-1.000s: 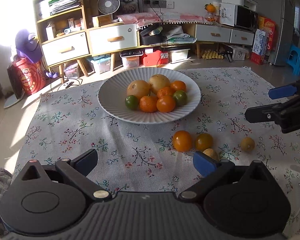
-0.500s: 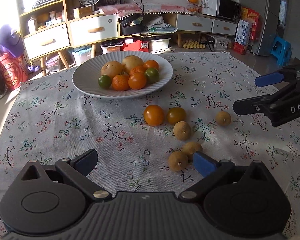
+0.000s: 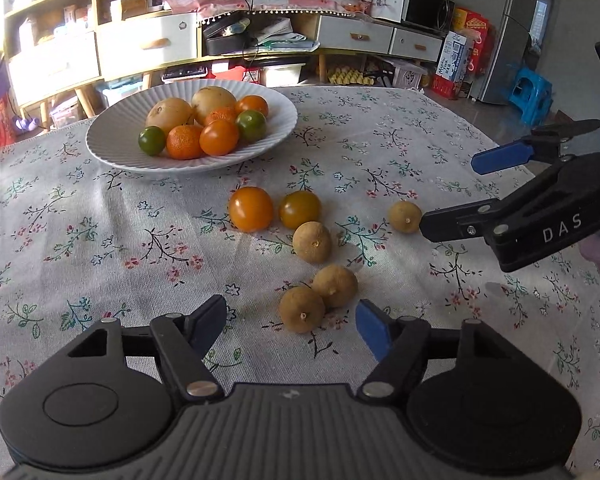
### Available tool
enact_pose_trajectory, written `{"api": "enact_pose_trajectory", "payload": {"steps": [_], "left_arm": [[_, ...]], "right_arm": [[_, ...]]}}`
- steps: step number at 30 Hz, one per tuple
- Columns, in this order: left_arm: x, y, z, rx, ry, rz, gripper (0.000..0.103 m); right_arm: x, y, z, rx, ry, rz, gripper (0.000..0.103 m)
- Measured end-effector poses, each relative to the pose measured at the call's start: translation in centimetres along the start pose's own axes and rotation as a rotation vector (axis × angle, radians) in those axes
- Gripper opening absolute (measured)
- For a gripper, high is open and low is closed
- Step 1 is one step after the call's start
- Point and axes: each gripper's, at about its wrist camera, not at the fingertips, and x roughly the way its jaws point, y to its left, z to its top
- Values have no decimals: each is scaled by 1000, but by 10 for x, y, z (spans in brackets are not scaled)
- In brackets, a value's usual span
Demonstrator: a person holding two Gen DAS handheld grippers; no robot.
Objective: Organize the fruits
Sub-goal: 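Grasp a small brown fruit with left tool while right tool grasps another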
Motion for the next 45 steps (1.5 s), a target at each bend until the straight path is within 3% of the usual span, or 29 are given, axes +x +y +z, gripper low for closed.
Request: {"api": "enact_pose_trajectory", "payload": {"steps": [7,9,23,32,45], "left_arm": [[3,-3,0,3,8,-20,35],[2,-3,1,2,9,-18,16],[-6,8,5,-44,17,14,16],[-8,11,6,-48,23,34,16],[-12,16,6,-63,25,38,16]], "right_arm": [[5,0,-2,3,24,3,102],[7,0,-2,2,31,1,102],[20,4,-2,-13,63,-8,94],[27,7,2,-10,88,-1,75],[28,8,7,5,101,11,39]]}}
